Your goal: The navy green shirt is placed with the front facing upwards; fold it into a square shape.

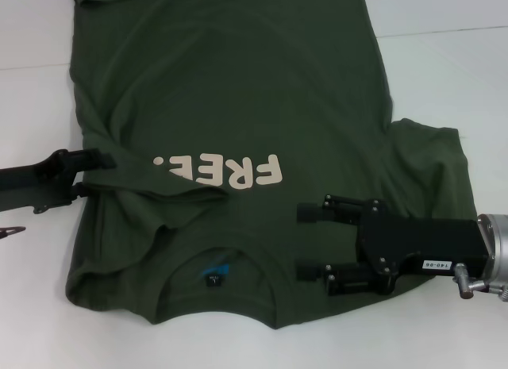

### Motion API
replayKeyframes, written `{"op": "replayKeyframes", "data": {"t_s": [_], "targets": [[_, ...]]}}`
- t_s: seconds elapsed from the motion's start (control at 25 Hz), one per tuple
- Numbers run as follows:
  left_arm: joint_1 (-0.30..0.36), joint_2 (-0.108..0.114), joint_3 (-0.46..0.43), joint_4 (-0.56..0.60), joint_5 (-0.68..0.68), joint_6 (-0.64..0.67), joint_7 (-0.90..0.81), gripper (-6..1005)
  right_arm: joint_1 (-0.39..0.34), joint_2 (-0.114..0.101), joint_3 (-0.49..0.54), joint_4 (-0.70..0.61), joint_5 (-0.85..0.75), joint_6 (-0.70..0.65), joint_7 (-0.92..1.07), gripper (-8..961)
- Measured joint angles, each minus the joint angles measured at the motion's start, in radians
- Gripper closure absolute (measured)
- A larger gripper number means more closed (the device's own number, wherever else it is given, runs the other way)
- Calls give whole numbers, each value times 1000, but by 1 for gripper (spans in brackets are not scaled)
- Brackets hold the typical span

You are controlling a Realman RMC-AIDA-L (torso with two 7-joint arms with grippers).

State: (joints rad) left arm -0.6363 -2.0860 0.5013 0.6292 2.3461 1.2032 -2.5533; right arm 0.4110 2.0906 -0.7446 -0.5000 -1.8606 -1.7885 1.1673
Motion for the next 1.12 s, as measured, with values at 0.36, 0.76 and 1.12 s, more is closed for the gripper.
{"op": "replayKeyframes", "data": {"t_s": [0.36, 0.76, 1.12], "targets": [[-2, 3, -3, -4, -1, -2, 26, 470, -1, 0, 1, 0, 0, 0, 0, 58], [-11, 8, 9, -14, 7, 13, 20, 810, -1, 0, 1, 0, 0, -1, 0, 58], [-34, 4, 9, -14, -82, 53, 39, 971, -2, 0, -4, 0, 0, -1, 0, 58]]}}
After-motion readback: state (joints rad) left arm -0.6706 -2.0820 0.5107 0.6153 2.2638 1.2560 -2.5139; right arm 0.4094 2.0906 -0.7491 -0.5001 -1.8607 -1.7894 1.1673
